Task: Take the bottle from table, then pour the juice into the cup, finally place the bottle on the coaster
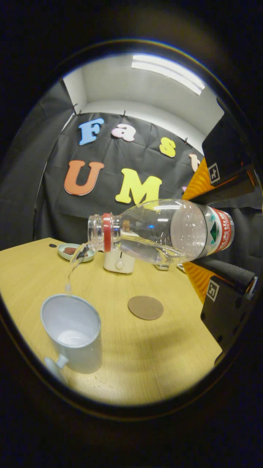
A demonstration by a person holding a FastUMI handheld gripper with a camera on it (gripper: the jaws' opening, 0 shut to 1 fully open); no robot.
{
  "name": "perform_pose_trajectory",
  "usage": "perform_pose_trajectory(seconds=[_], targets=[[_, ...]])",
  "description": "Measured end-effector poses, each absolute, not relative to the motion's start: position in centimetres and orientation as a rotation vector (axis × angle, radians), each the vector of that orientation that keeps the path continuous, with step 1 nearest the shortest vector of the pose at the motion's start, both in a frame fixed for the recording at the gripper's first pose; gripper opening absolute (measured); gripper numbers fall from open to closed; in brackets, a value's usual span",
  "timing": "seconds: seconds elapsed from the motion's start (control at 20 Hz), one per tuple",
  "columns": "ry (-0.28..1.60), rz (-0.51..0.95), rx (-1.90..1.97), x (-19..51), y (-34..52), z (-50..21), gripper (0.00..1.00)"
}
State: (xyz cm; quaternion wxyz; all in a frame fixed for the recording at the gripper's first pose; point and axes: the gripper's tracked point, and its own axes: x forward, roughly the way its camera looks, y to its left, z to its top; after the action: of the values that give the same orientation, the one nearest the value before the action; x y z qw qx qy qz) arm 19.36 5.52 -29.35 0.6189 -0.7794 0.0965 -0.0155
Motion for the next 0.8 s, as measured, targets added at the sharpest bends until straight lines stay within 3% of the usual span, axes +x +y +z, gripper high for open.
perform_pose_trajectory(seconds=[0.8], targets=[[0.205,-0.061,-1.825,18.76,5.01,-28.49,0.8]])
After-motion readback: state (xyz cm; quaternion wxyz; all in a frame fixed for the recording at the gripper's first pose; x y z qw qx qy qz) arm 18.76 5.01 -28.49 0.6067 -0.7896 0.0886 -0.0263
